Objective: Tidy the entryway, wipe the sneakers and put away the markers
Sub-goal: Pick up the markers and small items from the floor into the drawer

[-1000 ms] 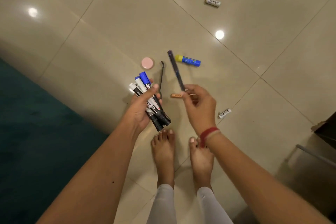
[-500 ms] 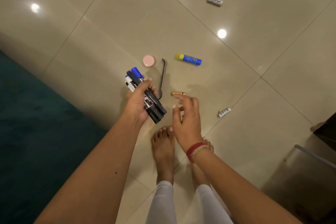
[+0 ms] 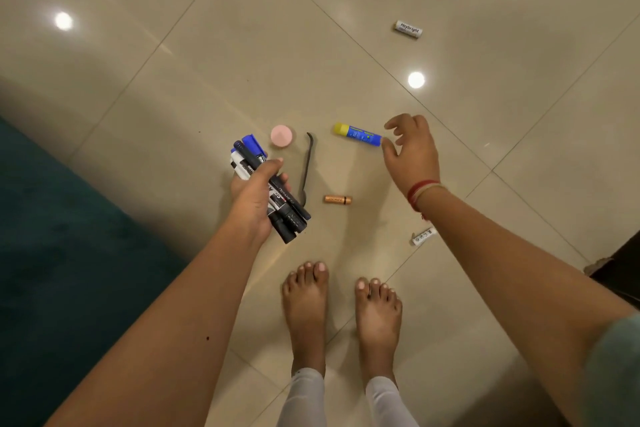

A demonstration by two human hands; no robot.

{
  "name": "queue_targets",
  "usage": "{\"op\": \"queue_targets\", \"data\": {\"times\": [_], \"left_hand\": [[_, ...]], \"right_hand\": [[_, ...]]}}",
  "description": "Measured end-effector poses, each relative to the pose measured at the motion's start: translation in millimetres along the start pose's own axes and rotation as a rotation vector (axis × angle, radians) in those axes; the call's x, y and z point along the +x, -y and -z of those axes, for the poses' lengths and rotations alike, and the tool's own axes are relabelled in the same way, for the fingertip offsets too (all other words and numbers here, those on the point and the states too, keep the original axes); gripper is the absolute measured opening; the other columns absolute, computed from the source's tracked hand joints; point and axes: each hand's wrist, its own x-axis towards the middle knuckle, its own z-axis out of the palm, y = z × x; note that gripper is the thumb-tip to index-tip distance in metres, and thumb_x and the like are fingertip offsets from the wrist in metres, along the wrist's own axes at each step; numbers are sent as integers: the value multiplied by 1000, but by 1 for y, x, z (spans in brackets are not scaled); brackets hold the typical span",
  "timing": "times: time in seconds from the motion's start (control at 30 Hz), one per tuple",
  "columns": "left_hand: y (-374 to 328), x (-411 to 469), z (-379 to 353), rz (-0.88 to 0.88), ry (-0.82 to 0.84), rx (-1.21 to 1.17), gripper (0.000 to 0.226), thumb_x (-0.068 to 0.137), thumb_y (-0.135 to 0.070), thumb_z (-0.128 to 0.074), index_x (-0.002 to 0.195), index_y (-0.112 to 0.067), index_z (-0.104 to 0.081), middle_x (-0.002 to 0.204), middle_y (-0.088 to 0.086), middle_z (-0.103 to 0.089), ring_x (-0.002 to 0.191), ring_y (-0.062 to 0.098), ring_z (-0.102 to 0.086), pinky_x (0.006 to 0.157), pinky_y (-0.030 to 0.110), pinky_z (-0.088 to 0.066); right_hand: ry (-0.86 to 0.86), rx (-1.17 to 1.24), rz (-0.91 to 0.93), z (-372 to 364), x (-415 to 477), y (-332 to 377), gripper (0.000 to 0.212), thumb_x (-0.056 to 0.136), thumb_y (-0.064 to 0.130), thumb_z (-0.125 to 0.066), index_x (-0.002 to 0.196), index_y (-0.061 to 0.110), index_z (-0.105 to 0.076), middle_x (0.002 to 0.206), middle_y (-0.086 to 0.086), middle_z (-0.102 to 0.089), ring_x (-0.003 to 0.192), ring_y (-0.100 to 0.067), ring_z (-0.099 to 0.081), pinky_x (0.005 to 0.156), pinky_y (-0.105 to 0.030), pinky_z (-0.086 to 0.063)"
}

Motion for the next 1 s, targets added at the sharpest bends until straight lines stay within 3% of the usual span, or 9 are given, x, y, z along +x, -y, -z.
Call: {"op": "queue_targets", "data": {"times": [0.17,0.3,0.43,0.53,0.63,0.8,1.0], "left_hand": [[-7,8,0,-5,34,21,21,81,-5,-70,87,-17,-53,64,2,-54,51,12,-57,54,24,-50],[-6,14,10,-23,104,37,22,82,-8,-71,93,-19,-55,61,-2,-58,54,11,-58,55,24,-51],[-1,11,17,-8,154,9,21,84,-8,-69,95,-19,-55,64,-4,-59,58,11,-58,62,26,-52],[1,0,19,-12,172,-34,17,86,-6,-65,90,-19,-54,61,-4,-59,56,11,-58,63,27,-50],[1,-12,21,-21,205,-79,13,88,-6,-62,84,-17,-56,58,-2,-59,52,13,-57,57,27,-51],[1,-22,29,-45,137,-51,16,84,-8,-67,79,-18,-55,55,-8,-57,49,11,-56,57,27,-50],[7,-14,50,-57,108,57,22,73,-6,-75,74,-16,-55,58,-2,-55,50,14,-55,59,29,-50]], "right_hand": [[162,-313,57,-16,20,-11,39,83,24,-61,120,14,-53,115,-9,-49,103,-29,-49,81,-40,-45],[240,-447,129,-39,26,-13,27,87,17,-55,113,9,-55,111,-12,-51,99,-33,-49,78,-40,-42],[162,-77,-63,-42,13,9,20,86,12,-57,105,7,-58,102,-12,-58,91,-28,-55,75,-31,-42],[110,397,-144,-31,-32,55,18,80,12,-69,94,17,-59,80,3,-61,70,-6,-58,68,-24,-52],[138,638,-182,-30,-86,96,26,74,7,-75,81,25,-58,75,12,-63,66,2,-57,65,-19,-51],[140,726,-236,-50,-130,115,18,79,4,-69,92,17,-69,84,13,-67,76,2,-62,74,-13,-47],[224,664,-181,-67,-149,109,32,81,2,-61,108,17,-67,104,2,-70,92,-9,-63,80,-14,-46]]}}
